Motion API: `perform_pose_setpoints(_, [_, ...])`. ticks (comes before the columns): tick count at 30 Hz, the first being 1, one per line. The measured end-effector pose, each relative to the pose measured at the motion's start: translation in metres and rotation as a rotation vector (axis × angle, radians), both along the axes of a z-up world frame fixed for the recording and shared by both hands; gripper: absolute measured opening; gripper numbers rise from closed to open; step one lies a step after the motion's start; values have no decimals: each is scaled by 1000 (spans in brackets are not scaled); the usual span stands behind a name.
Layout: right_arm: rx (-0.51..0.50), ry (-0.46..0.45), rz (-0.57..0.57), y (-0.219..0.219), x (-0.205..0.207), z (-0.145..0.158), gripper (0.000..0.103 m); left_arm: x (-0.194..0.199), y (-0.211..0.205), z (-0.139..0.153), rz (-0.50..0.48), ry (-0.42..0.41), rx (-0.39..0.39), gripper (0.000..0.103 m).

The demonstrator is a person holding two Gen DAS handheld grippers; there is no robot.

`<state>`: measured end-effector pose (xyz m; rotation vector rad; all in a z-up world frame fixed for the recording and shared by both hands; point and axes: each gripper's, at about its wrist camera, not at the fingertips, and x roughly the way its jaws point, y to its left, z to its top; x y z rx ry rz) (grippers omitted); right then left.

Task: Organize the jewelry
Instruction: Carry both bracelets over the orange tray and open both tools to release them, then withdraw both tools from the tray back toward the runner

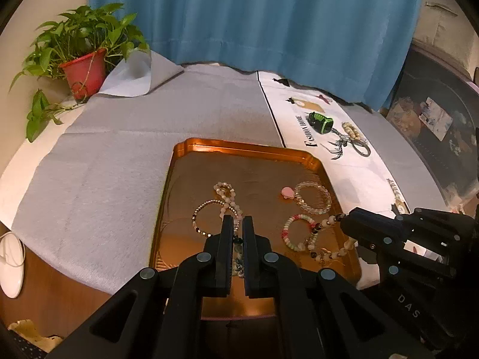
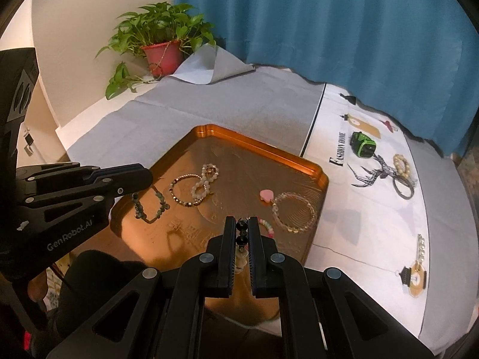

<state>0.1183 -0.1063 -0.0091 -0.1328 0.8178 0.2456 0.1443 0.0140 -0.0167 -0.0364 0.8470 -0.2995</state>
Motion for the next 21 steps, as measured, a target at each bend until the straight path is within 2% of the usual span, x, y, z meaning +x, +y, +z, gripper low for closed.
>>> perform_pose_setpoints(5, [-1, 21, -11, -1, 13, -12, 8, 13, -1, -11, 10, 29, 5, 4])
perform_pose_setpoints(7, [0, 40, -10, -1, 18, -17, 9, 19, 1, -17, 36, 46, 6, 9])
perform_pose_setpoints(9, [-13, 73, -6, 0, 23, -25, 12, 23, 2, -23, 56, 71, 20, 38])
perform_pose_setpoints(10, [-27, 95, -9, 0, 25, -29, 19, 23, 3, -26, 77, 77, 37, 67])
perform_pose_setpoints(11, [-38, 115, -16, 0, 26, -34, 35, 22, 4, -27, 97, 72, 48, 82])
perform_pose_setpoints(12, [-41, 128, -23, -2, 25, -38, 45, 19, 5, -27, 119, 54, 59, 84])
perform_pose_setpoints(13, [-40, 132, -28, -4, 23, -40, 59, 16, 6, -27, 125, 46, 65, 85])
perform_pose_setpoints(14, [-39, 129, -34, -7, 19, -41, 62, 13, 7, -28, 121, 50, 73, 87])
perform_pose_setpoints(17, [-54, 134, -34, -13, 4, -43, 63, 2, 9, -35, 130, 85, 110, 88])
perform_pose_setpoints(21, [-48, 162, -58, -24, -24, -44, 64, -31, 6, -43, 111, 137, 106, 88])
